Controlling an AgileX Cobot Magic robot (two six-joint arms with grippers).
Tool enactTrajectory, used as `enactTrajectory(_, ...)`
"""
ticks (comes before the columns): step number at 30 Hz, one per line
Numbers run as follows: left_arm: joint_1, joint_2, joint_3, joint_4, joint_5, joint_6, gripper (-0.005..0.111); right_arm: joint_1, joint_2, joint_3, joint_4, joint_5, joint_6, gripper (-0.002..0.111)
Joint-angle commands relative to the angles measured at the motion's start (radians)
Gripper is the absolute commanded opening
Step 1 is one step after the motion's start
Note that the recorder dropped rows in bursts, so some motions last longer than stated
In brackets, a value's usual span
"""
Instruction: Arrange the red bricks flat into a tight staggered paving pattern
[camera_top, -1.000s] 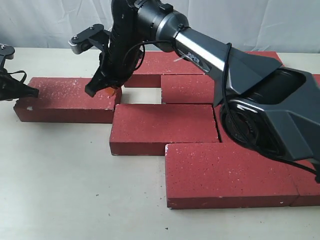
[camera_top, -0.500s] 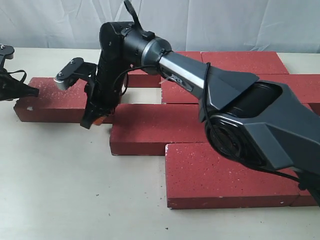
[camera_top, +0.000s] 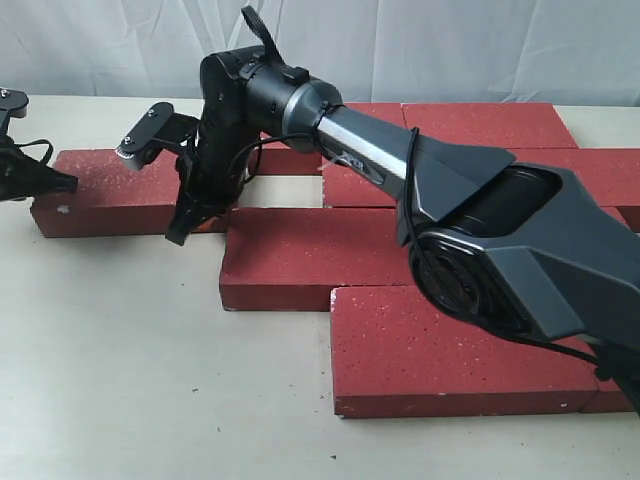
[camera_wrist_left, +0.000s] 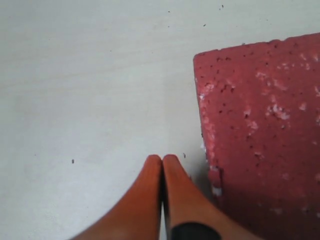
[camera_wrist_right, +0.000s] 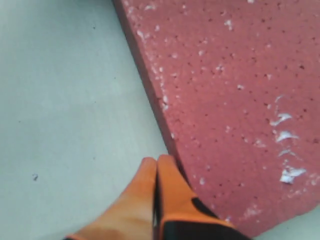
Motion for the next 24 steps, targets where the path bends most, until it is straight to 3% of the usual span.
enactTrajectory(1, 0.001, 0.003, -0.001, -0.013, -0.014, -0.01, 0.0, -0.003, -0.003, -0.001, 0.01, 0.029, 0.003, -0.001)
enactTrajectory(7, 0.001, 0.003, -0.001, -0.013, -0.016, -0.01, 0.0, -0.002, -0.042, -0.038, 0.083, 0.126, 0.003, -0.001)
enactTrajectory(11, 0.001, 0.003, -0.001, -0.013, -0.016, -0.01, 0.0, -0.015, -0.112, -0.066, -0.03, 0.126, 0.018, -0.001)
enactTrajectory(14, 0.01, 0.003, -0.001, -0.013, -0.031, -0.01, 0.0, -0.051, -0.13, -0.066, -0.189, 0.062, 0.166, -0.001)
enactTrajectory(24, 0.012, 0.007, -0.001, -0.08, -0.104, -0.01, 0.0, -0.124, -0.001, -0.066, -0.179, -0.038, 0.22, -0.001)
